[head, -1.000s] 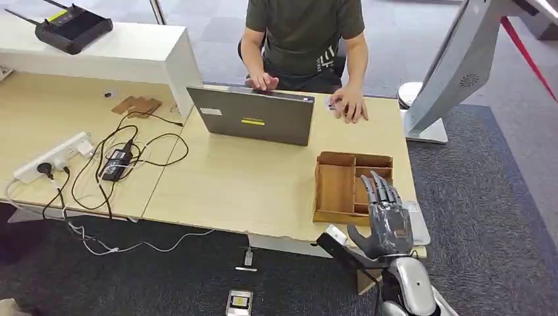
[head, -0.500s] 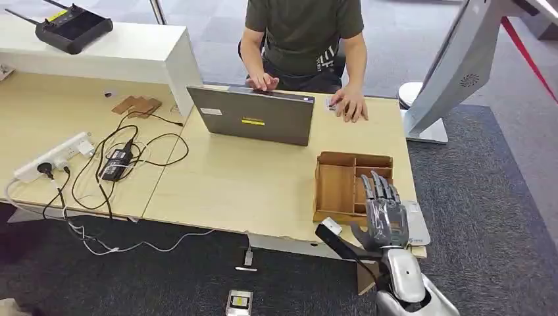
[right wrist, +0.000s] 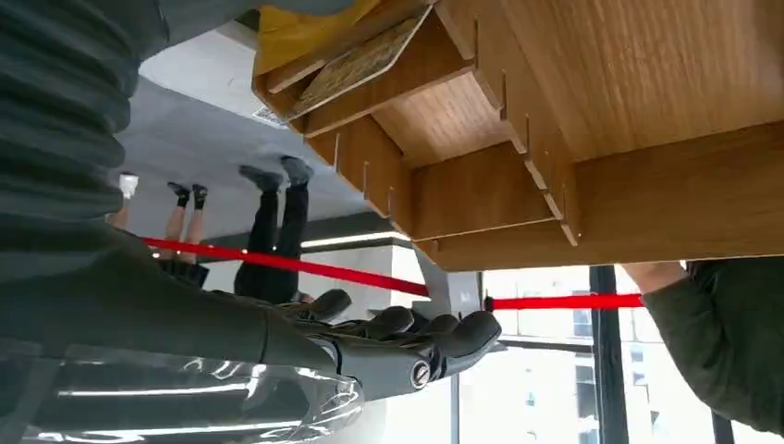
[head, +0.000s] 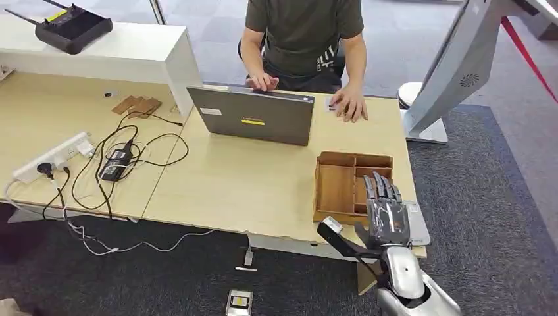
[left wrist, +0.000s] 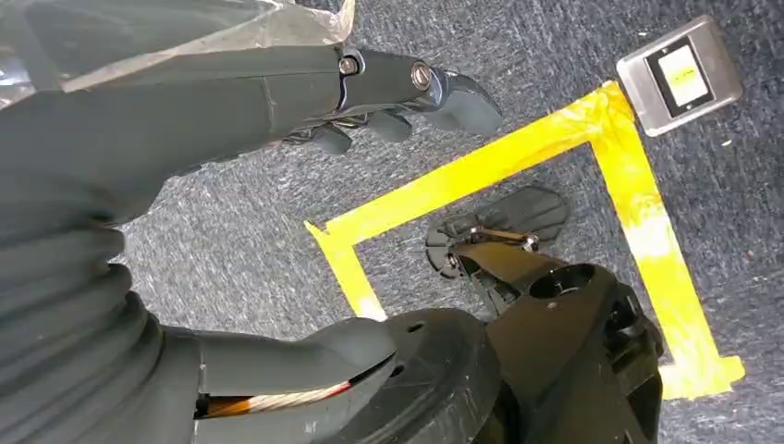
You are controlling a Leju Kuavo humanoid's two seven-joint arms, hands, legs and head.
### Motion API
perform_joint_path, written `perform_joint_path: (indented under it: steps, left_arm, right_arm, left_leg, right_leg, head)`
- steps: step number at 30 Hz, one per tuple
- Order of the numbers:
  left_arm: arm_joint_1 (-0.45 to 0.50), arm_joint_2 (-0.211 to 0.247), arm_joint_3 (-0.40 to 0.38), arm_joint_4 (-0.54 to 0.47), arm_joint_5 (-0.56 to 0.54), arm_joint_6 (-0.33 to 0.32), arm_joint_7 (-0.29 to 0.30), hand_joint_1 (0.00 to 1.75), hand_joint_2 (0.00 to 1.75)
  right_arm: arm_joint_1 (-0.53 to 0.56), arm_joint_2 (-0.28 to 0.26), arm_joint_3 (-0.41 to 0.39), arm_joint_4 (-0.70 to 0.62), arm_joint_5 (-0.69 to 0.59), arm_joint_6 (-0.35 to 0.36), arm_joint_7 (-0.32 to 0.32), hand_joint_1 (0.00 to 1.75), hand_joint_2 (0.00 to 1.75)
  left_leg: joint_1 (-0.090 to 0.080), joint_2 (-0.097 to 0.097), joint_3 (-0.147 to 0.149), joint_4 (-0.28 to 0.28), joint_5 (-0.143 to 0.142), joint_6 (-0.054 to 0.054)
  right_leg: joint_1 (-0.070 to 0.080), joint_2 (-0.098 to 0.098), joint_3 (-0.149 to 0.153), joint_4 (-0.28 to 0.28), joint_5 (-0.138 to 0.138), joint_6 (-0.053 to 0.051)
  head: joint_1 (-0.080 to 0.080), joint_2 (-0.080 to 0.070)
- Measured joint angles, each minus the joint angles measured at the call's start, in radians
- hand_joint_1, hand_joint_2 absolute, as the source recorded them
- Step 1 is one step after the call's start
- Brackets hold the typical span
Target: Pass the card to the sensor for recognition and then transmit it.
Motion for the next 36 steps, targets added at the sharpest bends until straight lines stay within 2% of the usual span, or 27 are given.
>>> perform_joint_path:
  steps: [36]
  left_arm:
    - [0.0, 0.002, 0.0, 0.0, 0.033, -0.007, -0.003, 0.0, 1.75]
  right_arm:
    - [-0.053, -0.009, 0.051, 0.059, -0.103, 0.042, 0.004, 0.0, 1.75]
  left_leg:
    - [0.0, 0.0, 0.0, 0.0, 0.0, 0.0]
  right_leg:
    - [0.0, 0.0, 0.0, 0.0, 0.0, 0.0]
  head:
    - [0.0, 0.0]
